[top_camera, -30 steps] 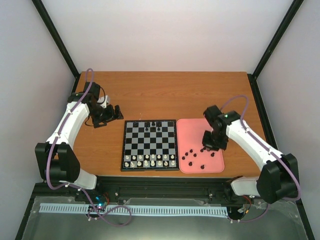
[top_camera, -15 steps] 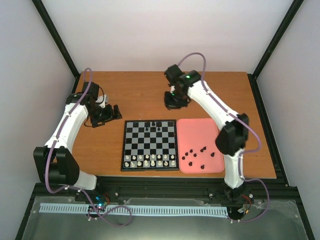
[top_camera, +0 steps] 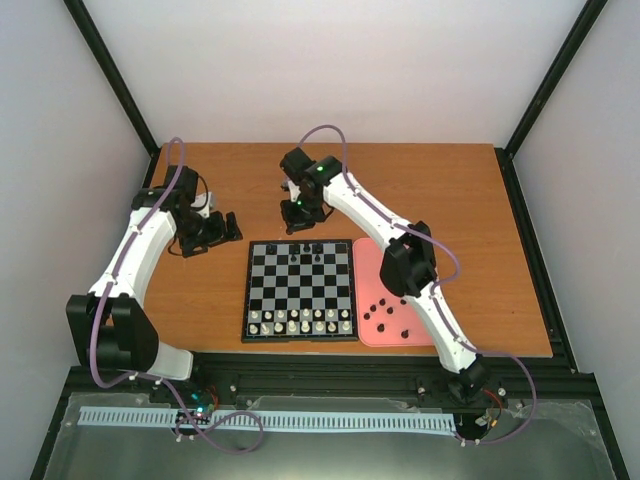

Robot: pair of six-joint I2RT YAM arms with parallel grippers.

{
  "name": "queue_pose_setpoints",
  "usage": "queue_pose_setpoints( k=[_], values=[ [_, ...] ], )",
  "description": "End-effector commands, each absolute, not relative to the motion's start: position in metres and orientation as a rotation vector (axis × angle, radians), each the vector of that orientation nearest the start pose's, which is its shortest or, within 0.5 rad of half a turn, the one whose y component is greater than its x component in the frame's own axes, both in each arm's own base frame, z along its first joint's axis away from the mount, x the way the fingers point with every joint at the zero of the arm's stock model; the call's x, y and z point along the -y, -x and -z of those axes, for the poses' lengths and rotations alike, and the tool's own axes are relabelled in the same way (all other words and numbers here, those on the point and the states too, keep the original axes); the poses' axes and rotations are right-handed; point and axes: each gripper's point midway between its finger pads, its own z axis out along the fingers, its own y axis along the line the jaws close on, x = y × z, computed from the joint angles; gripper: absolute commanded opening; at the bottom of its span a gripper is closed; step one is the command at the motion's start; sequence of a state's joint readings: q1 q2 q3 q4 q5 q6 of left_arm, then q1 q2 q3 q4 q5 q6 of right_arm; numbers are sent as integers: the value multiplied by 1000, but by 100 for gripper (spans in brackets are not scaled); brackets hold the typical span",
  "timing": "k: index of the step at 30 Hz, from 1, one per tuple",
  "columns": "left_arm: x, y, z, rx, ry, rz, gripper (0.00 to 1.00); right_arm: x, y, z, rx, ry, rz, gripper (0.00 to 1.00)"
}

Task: Set up the chess pieces on the board
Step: Place the chess piece on the chessboard.

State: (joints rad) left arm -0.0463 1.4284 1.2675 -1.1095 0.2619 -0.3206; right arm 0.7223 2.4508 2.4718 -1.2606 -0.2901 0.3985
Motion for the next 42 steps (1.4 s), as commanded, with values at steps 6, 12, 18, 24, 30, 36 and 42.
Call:
queue_pose_setpoints(
  k=[6, 12, 18, 24, 30, 36, 42],
  values=[
    [59, -294, -167, -2834, 343, 454, 100, -428, -363, -111, -2856, 691, -670, 3],
    [60, -292, -168, -2827, 341, 465, 100, -432, -358, -94, -2868, 736, -609, 3],
    [61, -290, -166, -2830, 340, 473, 100, -431, -363, -88, -2850, 747, -551, 3],
    [62, -287, -163, -2834, 338, 483, 100, -428, -369, -84, -2834, 759, -491, 3],
    [64, -287, -162, -2835, 335, 496, 100, -431, -367, -78, -2833, 785, -490, 3],
    [65, -288, -161, -2837, 335, 506, 100, -434, -364, -74, -2840, 798, -500, 3],
    [65, -287, -159, -2841, 334, 509, 100, -435, -361, -69, -2853, 807, -504, 3]
  ],
)
